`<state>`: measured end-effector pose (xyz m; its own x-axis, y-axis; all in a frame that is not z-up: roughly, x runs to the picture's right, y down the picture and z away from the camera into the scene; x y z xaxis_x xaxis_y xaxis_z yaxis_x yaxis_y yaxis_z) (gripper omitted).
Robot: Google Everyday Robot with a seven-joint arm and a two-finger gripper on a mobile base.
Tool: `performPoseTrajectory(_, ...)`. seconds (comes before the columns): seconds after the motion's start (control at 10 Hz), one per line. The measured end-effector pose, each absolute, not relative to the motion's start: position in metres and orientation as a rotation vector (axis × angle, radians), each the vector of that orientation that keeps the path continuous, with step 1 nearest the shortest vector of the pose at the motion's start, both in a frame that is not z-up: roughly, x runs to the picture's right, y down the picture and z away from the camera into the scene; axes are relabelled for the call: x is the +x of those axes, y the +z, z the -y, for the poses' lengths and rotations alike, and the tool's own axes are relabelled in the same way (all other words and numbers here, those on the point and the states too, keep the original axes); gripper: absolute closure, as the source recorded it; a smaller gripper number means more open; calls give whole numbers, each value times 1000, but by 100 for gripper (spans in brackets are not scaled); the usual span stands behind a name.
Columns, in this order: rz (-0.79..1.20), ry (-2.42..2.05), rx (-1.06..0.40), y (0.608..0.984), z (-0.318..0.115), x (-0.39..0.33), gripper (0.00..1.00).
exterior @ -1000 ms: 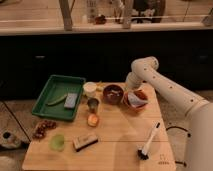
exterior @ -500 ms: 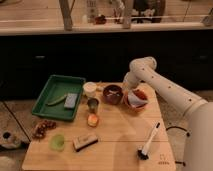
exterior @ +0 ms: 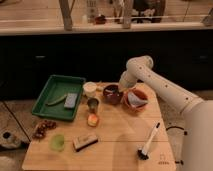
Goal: Place fork in purple bowl
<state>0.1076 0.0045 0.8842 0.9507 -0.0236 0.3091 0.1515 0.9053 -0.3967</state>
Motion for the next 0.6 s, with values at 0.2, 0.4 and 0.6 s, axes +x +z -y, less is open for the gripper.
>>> performPoseTrajectory(0.2, 313, -106, -438, 885, -1, 98, 78)
performPoseTrajectory(0.4, 317, -113, -443, 885, 1, 95, 57)
performPoseTrajectory(0.6, 319, -121, -448, 885, 2, 93, 40)
